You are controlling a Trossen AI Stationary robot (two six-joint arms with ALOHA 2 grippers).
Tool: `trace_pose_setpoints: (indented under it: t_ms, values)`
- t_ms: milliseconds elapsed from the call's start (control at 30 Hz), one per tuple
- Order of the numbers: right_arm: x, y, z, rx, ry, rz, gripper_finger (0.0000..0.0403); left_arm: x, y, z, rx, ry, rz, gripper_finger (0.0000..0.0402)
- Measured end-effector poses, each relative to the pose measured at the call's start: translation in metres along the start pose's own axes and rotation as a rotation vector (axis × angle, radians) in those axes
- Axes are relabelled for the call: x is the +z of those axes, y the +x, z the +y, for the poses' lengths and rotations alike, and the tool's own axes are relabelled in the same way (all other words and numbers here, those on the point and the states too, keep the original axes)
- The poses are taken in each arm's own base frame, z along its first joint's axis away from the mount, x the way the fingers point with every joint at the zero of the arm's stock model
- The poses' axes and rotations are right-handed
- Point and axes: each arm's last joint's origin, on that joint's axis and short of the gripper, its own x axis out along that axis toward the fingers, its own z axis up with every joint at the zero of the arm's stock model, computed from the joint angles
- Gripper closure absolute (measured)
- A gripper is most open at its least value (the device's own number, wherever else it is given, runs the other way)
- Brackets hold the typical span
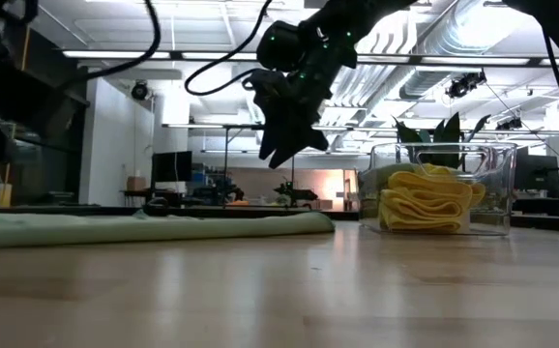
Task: Fold microfiber towels
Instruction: Fold the green microfiber towel
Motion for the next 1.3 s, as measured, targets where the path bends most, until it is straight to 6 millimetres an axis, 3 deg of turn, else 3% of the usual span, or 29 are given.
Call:
trace_pose_setpoints:
  t_ms: [200,400,633,800,967,1100,1300]
  values:
    - [0.001,0.0,0.001,0.006,-0.01,-0.015,0.0274,0.003,0.003,-0.001,-0.017,-0.026,0.004,0.0396]
    - [0.001,0.0,-0.001,0.004,-0.008,-0.009,0.0274,0.005,-0.009,0.002,-0.075,-0.021,0.02,0.034]
    - [0.002,-0.002,-0.009,-0.001,-0.049,0.006,0.0274,-0.006,-0.055,0.018,-0.186,0.038,-0.025,0.0258]
    - [0.0,-0.014,-0.02,-0.014,-0.072,0.048,0.0274,-0.012,-0.099,0.052,-0.221,-0.026,-0.199,0.0223]
    - [-0.005,-0.036,-0.02,-0.03,-0.113,0.08,0.0274,-0.007,-0.125,0.091,-0.078,-0.207,-0.505,0.0216]
    - [-0.012,-0.051,-0.019,-0.06,-0.123,0.068,0.0274,0.02,-0.129,0.122,0.033,-0.309,-0.574,0.0219]
    - [-0.034,-0.067,-0.021,-0.072,-0.057,0.062,0.0274,0.075,-0.105,0.174,-0.02,-0.349,-0.47,0.0219]
